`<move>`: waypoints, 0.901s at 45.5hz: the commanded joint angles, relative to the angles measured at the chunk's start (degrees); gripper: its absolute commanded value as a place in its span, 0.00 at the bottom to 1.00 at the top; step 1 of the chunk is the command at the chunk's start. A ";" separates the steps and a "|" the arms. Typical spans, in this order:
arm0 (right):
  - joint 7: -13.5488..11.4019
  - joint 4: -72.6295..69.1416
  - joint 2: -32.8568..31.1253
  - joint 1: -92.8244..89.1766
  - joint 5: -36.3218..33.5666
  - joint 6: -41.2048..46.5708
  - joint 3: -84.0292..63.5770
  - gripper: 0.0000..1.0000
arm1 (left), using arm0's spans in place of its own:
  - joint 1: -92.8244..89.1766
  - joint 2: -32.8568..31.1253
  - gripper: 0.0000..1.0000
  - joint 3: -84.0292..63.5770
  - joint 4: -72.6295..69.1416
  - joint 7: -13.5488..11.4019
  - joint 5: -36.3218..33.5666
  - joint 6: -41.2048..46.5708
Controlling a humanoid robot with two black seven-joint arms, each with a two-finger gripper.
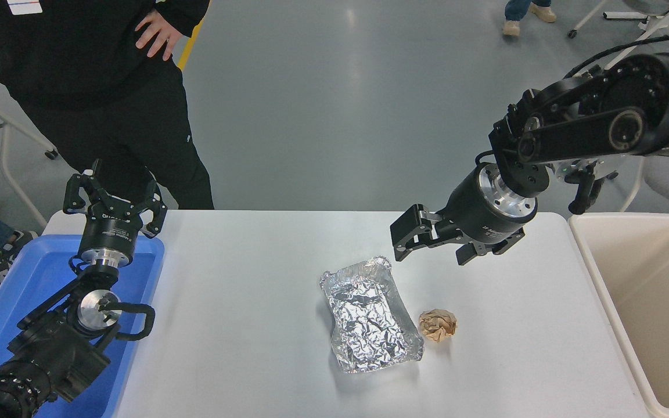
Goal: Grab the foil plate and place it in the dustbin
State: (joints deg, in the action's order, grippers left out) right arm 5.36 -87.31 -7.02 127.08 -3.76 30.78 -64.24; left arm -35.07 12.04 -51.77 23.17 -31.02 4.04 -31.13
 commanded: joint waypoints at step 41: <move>0.00 3.90 -0.54 -2.45 0.07 -0.02 -0.45 1.00 | 0.00 0.00 0.99 0.00 0.03 0.00 0.00 0.01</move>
State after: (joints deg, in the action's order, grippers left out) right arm 5.36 -85.02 -7.56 125.31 -3.70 30.76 -64.46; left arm -35.07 12.04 -51.77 23.19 -31.02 4.05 -31.10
